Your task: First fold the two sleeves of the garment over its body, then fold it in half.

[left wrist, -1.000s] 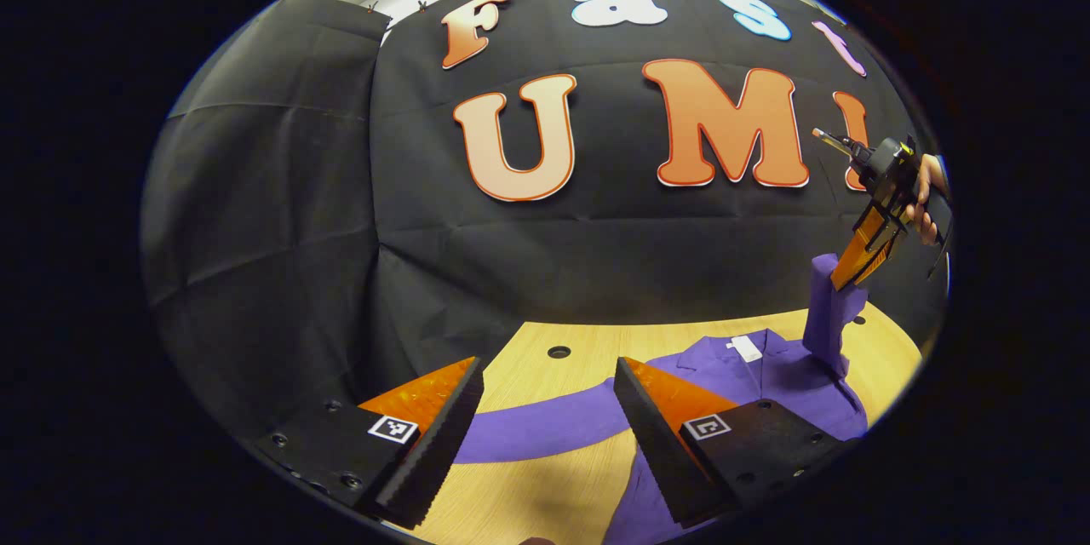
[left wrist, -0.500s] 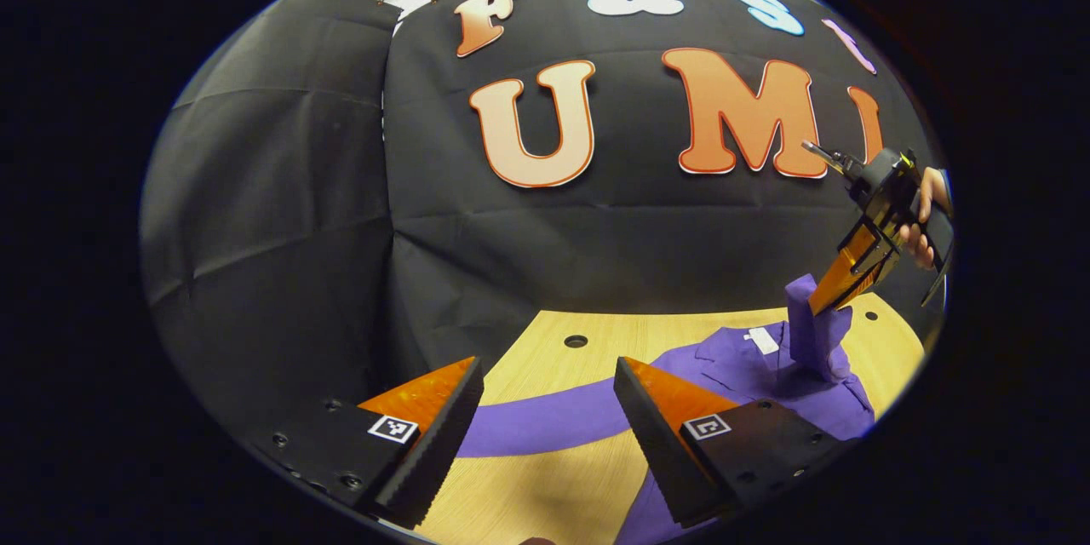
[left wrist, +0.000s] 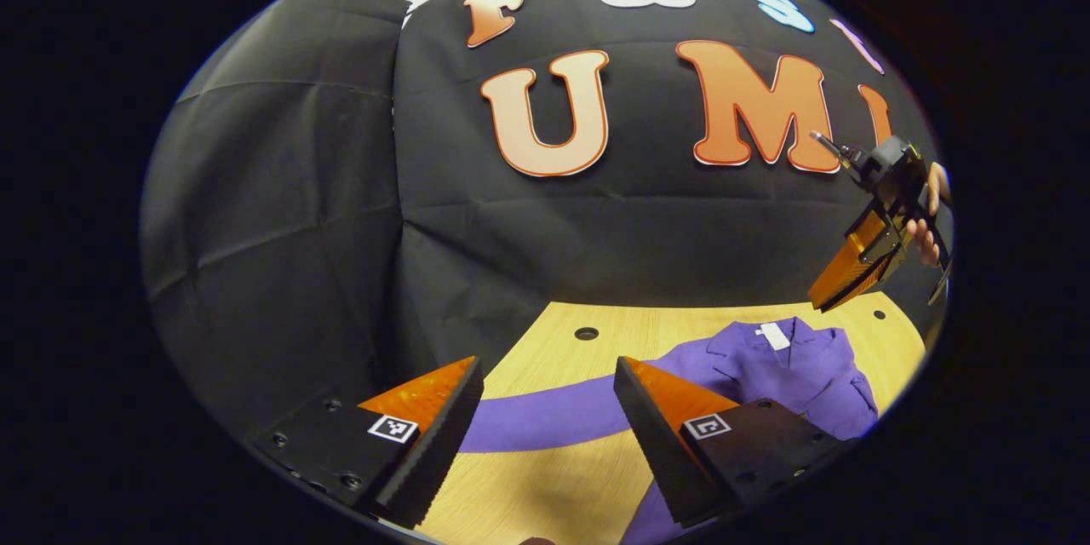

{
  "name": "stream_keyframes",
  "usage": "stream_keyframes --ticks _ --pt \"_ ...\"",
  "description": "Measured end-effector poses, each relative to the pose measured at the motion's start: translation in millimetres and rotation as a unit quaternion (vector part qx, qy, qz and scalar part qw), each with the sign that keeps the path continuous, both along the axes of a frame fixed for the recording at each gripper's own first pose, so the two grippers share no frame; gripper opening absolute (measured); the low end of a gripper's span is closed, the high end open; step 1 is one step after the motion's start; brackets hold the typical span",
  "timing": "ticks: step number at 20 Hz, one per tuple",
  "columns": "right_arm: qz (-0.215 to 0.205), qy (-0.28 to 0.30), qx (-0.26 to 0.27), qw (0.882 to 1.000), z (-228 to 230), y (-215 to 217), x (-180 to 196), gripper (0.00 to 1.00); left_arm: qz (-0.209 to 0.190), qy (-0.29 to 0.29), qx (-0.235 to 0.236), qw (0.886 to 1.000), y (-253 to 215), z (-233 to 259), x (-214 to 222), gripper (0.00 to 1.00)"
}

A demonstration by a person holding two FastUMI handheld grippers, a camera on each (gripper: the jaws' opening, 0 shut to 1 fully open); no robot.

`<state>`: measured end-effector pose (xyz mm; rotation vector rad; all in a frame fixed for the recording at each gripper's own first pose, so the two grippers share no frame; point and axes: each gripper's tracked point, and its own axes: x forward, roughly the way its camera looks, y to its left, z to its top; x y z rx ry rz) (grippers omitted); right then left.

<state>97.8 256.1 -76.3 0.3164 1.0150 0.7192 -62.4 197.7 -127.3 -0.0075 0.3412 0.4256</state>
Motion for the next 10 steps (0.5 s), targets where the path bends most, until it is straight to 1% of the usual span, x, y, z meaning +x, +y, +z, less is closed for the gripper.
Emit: stream_keyframes --ticks 1,3,5,6,7,8,9,10 --pt "-0.001 -0.008 -0.002 1.000 2.2 -3.5 1.4 0.13 -0.002 0.004 -0.001 1.000 2.4 -2.7 2.1 0.97" --pt "-0.010 -0.038 -0.005 0.999 9.8 -15.2 4.6 0.19 0.000 0.017 -0.005 1.000 13.8 -7.8 10.1 0.97" --pt "-0.024 -0.075 -0.004 0.997 20.2 -29.6 5.2 0.30 0.002 0.042 -0.018 0.999 30.3 -19.9 20.5 0.97" --pt "-0.035 -0.091 0.001 0.995 26.2 -38.3 6.9 0.39 0.005 0.061 -0.024 0.998 40.4 -27.2 24.5 0.97" --pt "-0.047 -0.103 0.006 0.994 29.9 -47.3 7.4 0.44 0.004 0.076 -0.033 0.997 49.2 -33.8 29.2 0.93" --pt "-0.061 -0.112 0.012 0.992 34.8 -57.7 9.3 0.40 0.008 0.094 -0.046 0.994 58.7 -42.4 33.0 0.98" --pt "-0.076 -0.121 0.018 0.990 39.7 -67.9 10.8 0.44 0.014 0.117 -0.059 0.991 66.9 -52.9 34.1 0.97" --pt "-0.090 -0.130 0.021 0.987 43.3 -77.5 11.7 0.53 0.022 0.134 -0.070 0.988 76.2 -66.2 35.4 0.97"
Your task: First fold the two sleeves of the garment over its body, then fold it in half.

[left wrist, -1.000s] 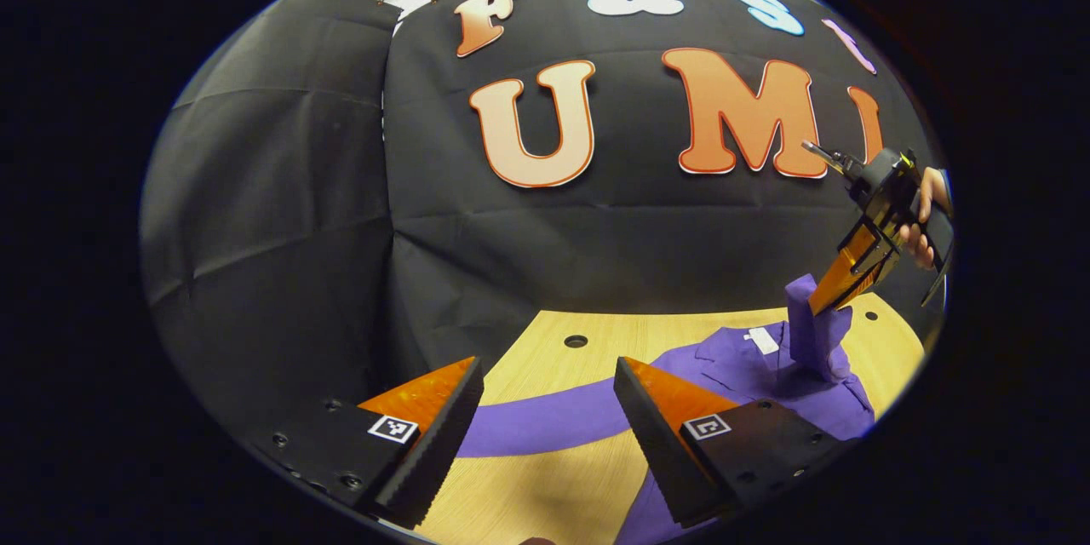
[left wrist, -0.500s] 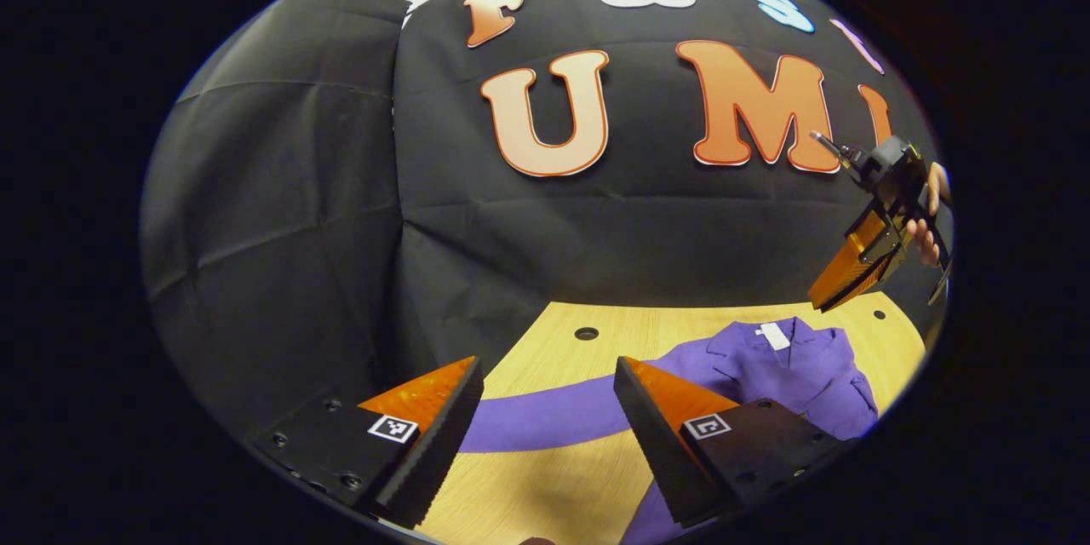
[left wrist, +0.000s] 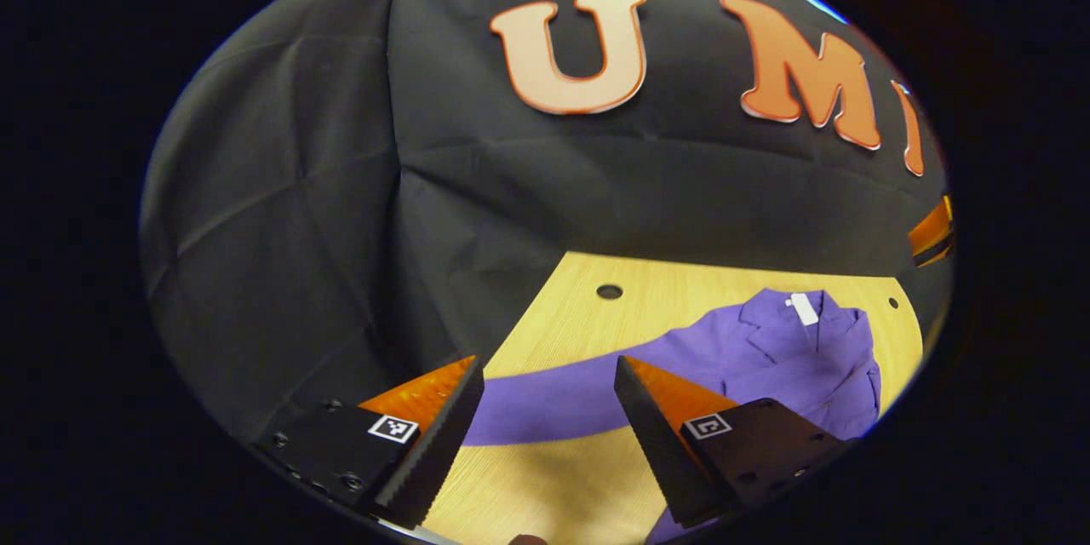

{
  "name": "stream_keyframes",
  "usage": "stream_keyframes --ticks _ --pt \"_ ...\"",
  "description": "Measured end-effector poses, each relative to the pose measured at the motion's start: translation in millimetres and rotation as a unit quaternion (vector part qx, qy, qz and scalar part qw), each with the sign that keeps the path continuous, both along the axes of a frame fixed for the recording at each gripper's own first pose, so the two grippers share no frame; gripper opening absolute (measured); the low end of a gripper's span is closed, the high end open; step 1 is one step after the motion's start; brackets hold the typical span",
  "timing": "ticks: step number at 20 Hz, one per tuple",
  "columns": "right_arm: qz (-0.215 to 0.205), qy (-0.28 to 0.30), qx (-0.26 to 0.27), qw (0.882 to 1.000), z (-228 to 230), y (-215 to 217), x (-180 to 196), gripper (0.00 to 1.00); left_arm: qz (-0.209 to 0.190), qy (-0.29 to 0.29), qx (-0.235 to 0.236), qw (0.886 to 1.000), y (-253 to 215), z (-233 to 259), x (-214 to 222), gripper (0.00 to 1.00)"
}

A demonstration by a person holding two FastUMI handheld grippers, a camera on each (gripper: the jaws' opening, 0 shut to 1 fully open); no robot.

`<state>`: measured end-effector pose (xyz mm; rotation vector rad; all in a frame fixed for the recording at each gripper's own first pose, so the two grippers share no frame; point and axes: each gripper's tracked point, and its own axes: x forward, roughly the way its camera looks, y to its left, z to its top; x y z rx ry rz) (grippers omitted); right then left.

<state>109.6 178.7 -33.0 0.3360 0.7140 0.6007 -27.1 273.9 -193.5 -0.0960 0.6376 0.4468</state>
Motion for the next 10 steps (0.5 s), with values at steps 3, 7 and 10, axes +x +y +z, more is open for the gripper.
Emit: stream_keyframes --ticks 3,7,10 --pt "-0.039 -0.032 -0.009 0.999 8.9 -34.3 3.5 0.80 0.021 0.056 -0.030 0.998 23.8 -33.7 0.0 0.98" --pt "-0.092 -0.078 -0.024 0.992 17.8 -73.8 2.8 0.94 0.025 0.136 -0.087 0.987 32.3 -85.7 -2.1 0.98" --pt "-0.127 -0.118 -0.032 0.984 27.7 -96.3 1.4 0.95 0.039 0.179 -0.140 0.973 35.0 -118.1 -3.2 0.98"
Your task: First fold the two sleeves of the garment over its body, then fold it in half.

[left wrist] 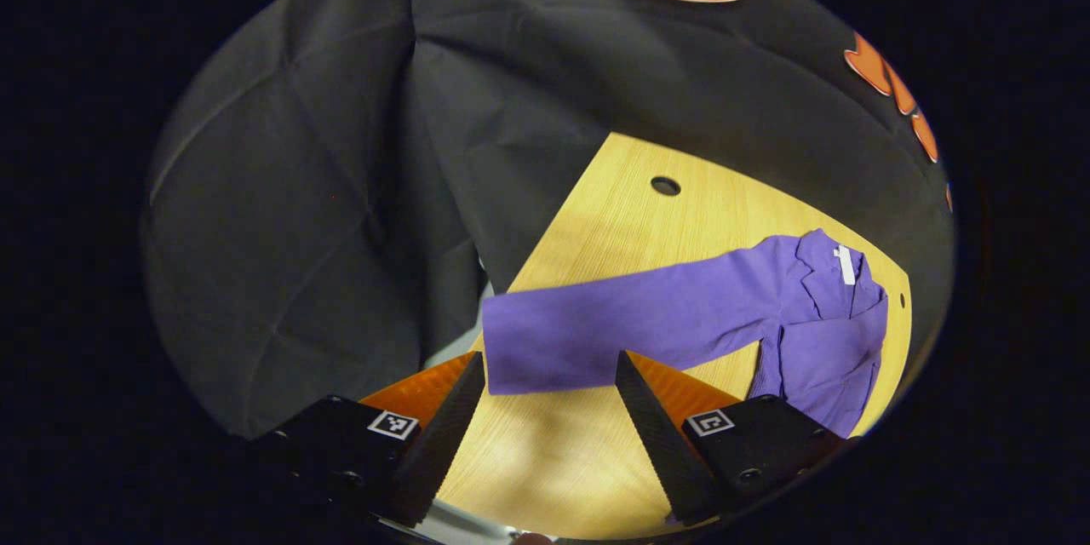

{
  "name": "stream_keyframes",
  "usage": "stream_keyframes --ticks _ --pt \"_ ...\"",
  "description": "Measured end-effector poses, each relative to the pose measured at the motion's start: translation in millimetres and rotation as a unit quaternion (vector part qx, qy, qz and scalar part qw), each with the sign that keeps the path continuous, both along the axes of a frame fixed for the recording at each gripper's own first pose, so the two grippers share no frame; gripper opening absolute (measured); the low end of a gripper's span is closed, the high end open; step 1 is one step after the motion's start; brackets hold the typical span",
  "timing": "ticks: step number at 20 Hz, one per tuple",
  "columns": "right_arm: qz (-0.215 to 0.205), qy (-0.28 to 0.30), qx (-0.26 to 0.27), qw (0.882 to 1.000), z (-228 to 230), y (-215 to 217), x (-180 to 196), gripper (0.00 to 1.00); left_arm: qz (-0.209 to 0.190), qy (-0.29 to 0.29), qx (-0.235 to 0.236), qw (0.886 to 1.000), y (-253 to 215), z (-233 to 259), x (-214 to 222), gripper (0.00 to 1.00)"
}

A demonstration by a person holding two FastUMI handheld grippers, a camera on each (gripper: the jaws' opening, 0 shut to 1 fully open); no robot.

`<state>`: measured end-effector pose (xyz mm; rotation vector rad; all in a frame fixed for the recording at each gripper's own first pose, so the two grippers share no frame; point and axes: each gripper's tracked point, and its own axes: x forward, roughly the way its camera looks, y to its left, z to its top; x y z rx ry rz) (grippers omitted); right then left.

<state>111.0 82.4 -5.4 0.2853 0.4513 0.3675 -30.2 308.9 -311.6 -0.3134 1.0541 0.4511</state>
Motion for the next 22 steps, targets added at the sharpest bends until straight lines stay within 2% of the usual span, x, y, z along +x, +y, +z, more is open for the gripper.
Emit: stream_keyframes --ticks 7,11,12,13,16,19,22 --pt "-0.039 -0.073 -0.049 0.995 16.8 -26.7 -21.4 0.96 0.018 0.075 -0.089 0.993 16.3 -57.8 -0.7 0.99" --pt "-0.050 -0.088 -0.061 0.993 20.3 -34.7 -34.5 0.96 0.016 0.108 -0.113 0.988 23.3 -88.0 5.2 0.99" --pt "-0.054 -0.090 -0.062 0.993 20.4 -37.2 -36.3 1.00 0.017 0.118 -0.125 0.985 22.4 -95.2 4.8 0.99" --pt "-0.056 -0.090 -0.062 0.992 20.3 -39.4 -40.5 0.95 0.018 0.127 -0.133 0.983 23.1 -101.9 4.5 0.98" --pt "-0.061 -0.094 -0.059 0.992 21.6 -47.2 -48.4 0.95 0.028 0.146 -0.151 0.977 28.3 -119.7 0.7 0.96" --pt "-0.067 -0.093 -0.052 0.992 22.6 -53.9 -54.2 0.96 0.034 0.155 -0.166 0.973 28.1 -131.9 4.8 0.85" --pt "-0.072 -0.090 -0.059 0.992 18.6 -61.3 -57.7 0.96 0.037 0.173 -0.160 0.971 30.1 -136.7 5.0 0.78"
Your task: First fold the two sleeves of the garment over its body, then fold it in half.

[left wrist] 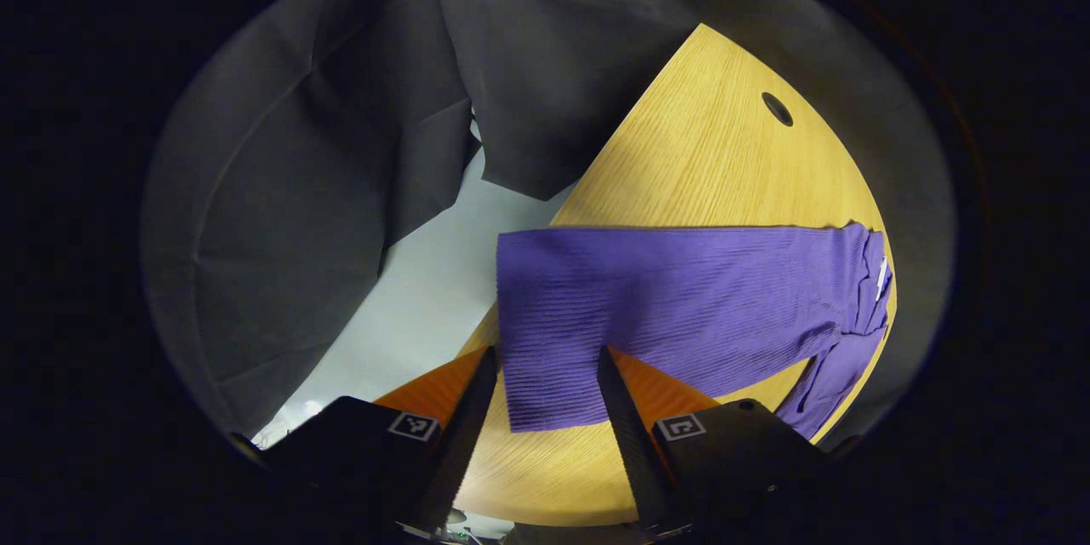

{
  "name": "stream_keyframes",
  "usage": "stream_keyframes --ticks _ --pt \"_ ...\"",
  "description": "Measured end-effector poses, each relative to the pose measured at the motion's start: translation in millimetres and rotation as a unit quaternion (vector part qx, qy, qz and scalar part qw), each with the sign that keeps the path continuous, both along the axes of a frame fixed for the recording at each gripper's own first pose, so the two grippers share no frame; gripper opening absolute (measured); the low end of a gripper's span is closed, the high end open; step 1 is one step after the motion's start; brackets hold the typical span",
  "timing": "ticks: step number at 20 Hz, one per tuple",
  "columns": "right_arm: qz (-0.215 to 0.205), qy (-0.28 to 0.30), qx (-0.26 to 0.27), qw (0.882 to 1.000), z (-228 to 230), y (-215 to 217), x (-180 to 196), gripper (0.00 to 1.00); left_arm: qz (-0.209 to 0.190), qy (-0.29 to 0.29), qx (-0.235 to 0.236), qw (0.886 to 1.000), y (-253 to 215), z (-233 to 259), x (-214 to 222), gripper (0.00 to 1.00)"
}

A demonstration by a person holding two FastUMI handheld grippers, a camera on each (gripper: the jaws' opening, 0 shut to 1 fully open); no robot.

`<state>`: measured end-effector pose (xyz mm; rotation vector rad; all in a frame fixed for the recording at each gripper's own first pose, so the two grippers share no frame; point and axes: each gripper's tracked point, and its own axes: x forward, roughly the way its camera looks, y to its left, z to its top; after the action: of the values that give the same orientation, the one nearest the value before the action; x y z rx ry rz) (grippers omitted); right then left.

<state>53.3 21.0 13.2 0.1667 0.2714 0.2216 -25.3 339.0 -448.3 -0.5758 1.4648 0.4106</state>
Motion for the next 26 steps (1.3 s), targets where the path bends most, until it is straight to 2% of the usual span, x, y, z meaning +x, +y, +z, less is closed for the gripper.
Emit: stream_keyframes --ticks 2,3,4,5,6,7,9,10,11,13,14,18,26 --pt "-0.001 -0.001 -0.007 1.000 0.4 -1.8 -1.9 0.95 -0.006 0.011 0.014 1.000 3.9 -2.2 2.1 0.68" --pt "0.000 -0.001 -0.011 1.000 -0.7 -2.2 -1.9 0.95 -0.009 0.021 0.022 1.000 6.5 -2.8 1.5 0.58" --pt "-0.001 -0.001 -0.015 1.000 -1.7 -4.3 -2.2 0.95 -0.009 0.025 0.024 0.999 7.6 -3.2 3.3 0.52" --pt "-0.002 0.000 -0.018 1.000 -2.8 -5.7 -1.1 0.95 -0.011 0.024 0.022 0.999 7.1 -3.3 5.4 0.41" --pt "-0.003 0.001 -0.019 1.000 -3.6 -6.8 -1.6 0.95 -0.005 0.022 0.019 1.000 5.6 -2.3 8.9 0.40" --pt "-0.001 0.001 -0.018 1.000 -3.7 -5.9 -2.4 1.00 0.001 0.021 0.013 1.000 2.3 -2.6 13.0 0.22" --pt "0.000 0.004 -0.016 1.000 -7.4 -7.1 -1.2 1.00 0.000 0.020 0.010 1.000 2.2 -2.7 12.4 0.07" --pt "-0.001 0.005 -0.017 1.000 -9.1 -9.0 -0.9 1.00 0.000 0.020 0.011 1.000 1.7 0.8 11.3 0.08" --pt "-0.001 0.005 -0.019 1.000 -9.0 -11.9 -0.5 0.95 -0.002 0.015 0.012 1.000 0.2 6.8 13.3 0.07" --pt "-0.002 0.005 -0.020 1.000 -9.6 -17.6 -0.8 1.00 -0.017 -0.005 0.012 1.000 -6.8 24.7 22.9 0.07" --pt "-0.002 0.005 -0.018 1.000 -10.4 -19.6 1.0 0.95 -0.027 -0.018 0.014 0.999 -10.6 35.0 29.0 0.07" --pt "0.003 0.003 -0.009 1.000 -10.2 -26.6 5.4 0.95 -0.066 -0.072 0.018 0.995 -39.1 87.3 56.3 0.07" --pt "0.014 -0.014 -0.015 1.000 -9.4 -51.9 4.4 0.96 -0.164 -0.161 0.020 0.973 -135.4 192.2 105.0 0.07"
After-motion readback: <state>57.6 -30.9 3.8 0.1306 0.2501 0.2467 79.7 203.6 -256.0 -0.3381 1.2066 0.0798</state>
